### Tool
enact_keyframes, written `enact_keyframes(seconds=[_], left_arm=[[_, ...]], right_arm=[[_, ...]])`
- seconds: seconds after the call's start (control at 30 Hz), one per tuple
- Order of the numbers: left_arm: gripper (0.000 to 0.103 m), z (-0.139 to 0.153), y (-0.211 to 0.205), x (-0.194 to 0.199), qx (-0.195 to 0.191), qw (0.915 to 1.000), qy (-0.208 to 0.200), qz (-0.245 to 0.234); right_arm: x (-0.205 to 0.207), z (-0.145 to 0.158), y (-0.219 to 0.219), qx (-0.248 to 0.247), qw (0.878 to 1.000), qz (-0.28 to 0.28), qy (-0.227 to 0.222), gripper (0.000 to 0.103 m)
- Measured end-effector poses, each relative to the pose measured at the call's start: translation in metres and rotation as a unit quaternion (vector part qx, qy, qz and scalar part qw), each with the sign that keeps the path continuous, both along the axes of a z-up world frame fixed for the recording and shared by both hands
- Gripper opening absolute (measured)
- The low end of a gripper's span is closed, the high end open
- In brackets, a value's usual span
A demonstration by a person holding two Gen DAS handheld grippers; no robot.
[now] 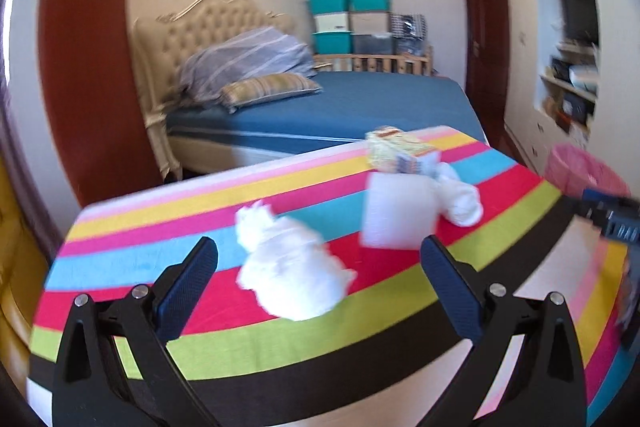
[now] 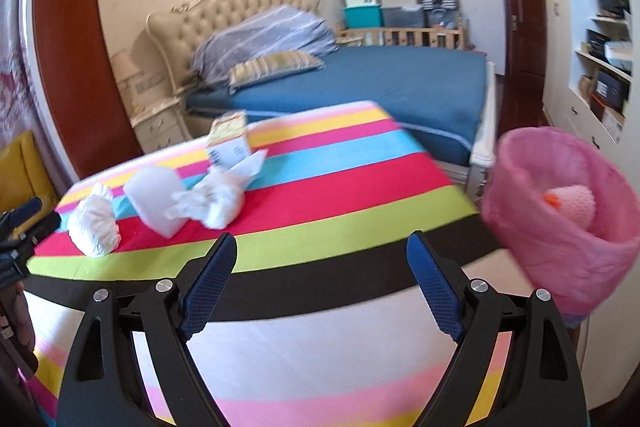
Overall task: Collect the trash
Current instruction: 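Move both open tools back over the table items, then grasp the white crumpled tissue bundle with the right tool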
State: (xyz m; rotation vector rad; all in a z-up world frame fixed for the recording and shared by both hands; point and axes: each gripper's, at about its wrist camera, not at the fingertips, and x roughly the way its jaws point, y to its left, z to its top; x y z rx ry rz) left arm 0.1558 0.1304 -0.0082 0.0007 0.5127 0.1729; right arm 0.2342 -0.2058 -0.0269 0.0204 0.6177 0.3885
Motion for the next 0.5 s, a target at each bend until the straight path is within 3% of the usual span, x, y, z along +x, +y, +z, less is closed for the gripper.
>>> enact_keyframes(seconds=[0.07,0.23,0.5], left_arm=[[0.098,-0.006,0.017,-0.002,-0.025,0.9996,0.005,0.015],[0.098,-0.016,0.026,0.000,-0.029,0.9981,0.037,0.039],[0.098,-0.024,0.007,0.003,0.003,0.9974,0.054,0.047]], right_arm=[[0.008,-0.003,0.023,-0.016,1.000,0.011,0.013,0.082],[0.021,-0.010,0.073,-0.041,0.998,0.032,0.029,0.082],[0.050,-0.015,0.126,-0.092,0.995,0.031,0.038,0.082]])
